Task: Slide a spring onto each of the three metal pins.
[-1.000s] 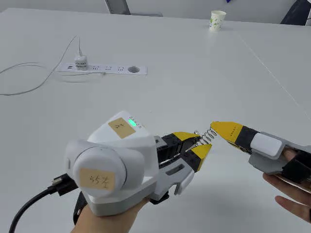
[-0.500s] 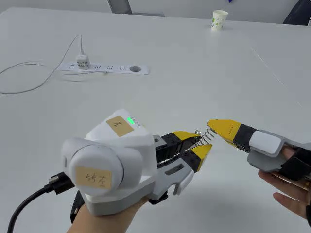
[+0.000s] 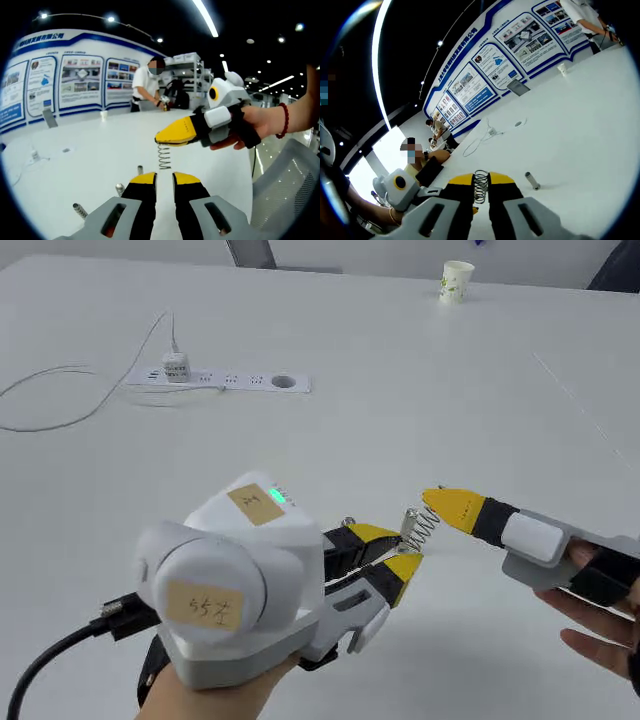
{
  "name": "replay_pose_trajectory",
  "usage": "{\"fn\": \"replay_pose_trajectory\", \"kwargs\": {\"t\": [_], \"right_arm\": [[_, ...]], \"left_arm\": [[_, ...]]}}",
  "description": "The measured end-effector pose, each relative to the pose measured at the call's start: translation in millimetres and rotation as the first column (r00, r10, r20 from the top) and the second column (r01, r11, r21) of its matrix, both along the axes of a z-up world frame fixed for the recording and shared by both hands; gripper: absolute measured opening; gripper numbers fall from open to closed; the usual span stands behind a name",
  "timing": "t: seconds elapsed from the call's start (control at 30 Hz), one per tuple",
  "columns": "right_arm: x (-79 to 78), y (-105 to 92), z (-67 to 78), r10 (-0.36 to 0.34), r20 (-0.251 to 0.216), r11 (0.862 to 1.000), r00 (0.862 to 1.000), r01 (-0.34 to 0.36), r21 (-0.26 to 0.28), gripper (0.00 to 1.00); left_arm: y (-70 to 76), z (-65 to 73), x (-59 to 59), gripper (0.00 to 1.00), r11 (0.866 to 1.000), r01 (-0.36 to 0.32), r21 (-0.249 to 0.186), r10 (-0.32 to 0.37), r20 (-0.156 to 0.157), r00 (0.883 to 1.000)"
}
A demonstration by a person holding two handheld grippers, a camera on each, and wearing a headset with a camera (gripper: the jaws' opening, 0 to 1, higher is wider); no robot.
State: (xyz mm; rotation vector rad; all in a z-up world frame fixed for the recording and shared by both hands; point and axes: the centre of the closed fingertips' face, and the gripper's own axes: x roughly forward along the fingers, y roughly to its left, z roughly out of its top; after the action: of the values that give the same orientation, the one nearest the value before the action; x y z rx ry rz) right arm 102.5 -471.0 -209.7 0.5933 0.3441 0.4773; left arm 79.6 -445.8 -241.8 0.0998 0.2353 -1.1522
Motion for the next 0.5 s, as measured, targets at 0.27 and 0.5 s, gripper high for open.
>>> {"fn": "replay_pose_trajectory", "kwargs": {"t": [0.27,0.5], "right_arm": [[10.9,-10.6,2.7,-0.028,0.059,0.99,0.998,0.036,-0.133,0.11],[23.1,-15.9,1.4,-0.023,0.104,0.966,0.994,0.049,-0.252,0.11]], "left_arm": [[15.7,-10.1,2.7,0.23,0.998,-0.043,0.048,0.044,-0.034,0.998],[40.9,-16.3,9.3,0.36,0.991,-0.106,0.085,0.11,-0.043,0.993]]}}
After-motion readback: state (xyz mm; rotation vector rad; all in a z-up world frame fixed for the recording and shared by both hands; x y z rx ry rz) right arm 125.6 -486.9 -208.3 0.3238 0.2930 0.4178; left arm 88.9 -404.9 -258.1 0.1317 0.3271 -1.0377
